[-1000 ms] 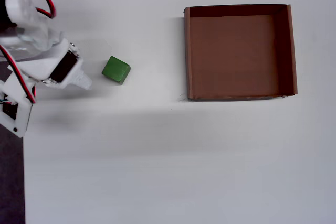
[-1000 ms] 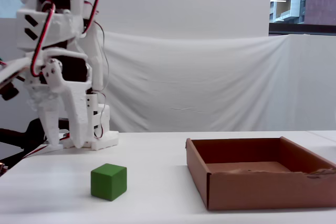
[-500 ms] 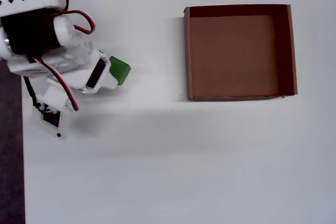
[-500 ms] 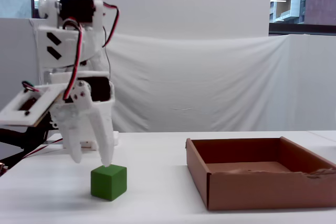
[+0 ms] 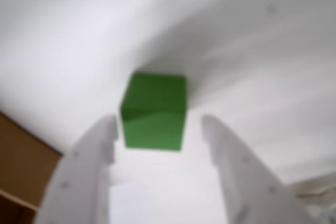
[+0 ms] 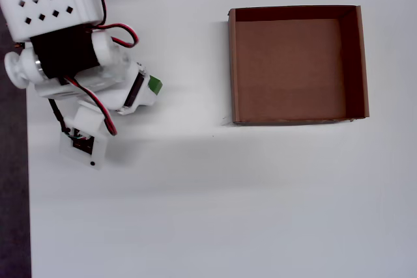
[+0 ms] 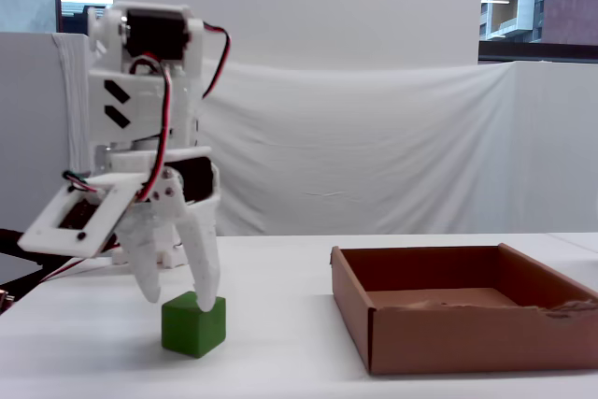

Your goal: Grasp a green cube and put it in a box.

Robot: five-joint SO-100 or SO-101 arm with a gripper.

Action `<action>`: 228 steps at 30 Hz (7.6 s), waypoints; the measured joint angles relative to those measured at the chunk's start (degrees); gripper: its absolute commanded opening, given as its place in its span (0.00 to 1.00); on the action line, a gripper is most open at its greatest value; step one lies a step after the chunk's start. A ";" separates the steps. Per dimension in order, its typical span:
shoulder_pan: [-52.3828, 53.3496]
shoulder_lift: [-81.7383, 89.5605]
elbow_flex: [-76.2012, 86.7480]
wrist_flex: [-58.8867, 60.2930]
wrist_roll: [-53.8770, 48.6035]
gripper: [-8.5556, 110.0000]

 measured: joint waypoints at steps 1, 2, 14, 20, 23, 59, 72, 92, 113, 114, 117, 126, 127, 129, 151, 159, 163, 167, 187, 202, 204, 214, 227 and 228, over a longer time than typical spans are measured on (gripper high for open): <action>0.00 -0.35 0.00 -0.09 0.00 0.26; -0.09 -0.70 0.00 -0.09 0.00 0.26; -0.70 -4.39 -1.05 -0.62 0.18 0.26; -2.02 -5.45 -1.05 -0.62 0.18 0.26; -2.29 -5.63 -1.05 -0.62 0.18 0.26; -2.90 -5.63 -1.05 0.09 0.18 0.22; -3.69 -5.45 -1.05 0.97 0.53 0.21; -5.89 0.70 -1.05 4.13 0.70 0.21; -13.10 8.88 -7.29 11.25 2.46 0.21; -13.54 8.88 -8.09 11.43 2.46 0.21; -14.85 8.88 -10.72 11.60 2.46 0.21; -19.16 6.15 -20.30 12.48 2.64 0.21; -19.69 5.54 -21.18 12.48 2.64 0.21; -20.92 4.31 -22.94 12.48 2.64 0.21; -36.74 -3.25 -27.69 12.48 3.78 0.21; -37.62 -5.71 -27.25 12.39 4.13 0.21; -37.62 -7.65 -26.72 11.51 4.13 0.21; -36.83 -9.32 -26.46 10.20 4.13 0.21; -35.42 -16.35 -28.21 7.73 4.83 0.21; -36.21 -19.25 -29.62 7.21 5.98 0.21; -36.30 -19.25 -29.62 7.21 6.15 0.22; -36.30 -19.25 -29.62 7.21 6.24 0.24; -35.42 -17.67 -31.46 10.99 7.21 0.25; -35.24 -17.05 -31.64 11.25 7.21 0.25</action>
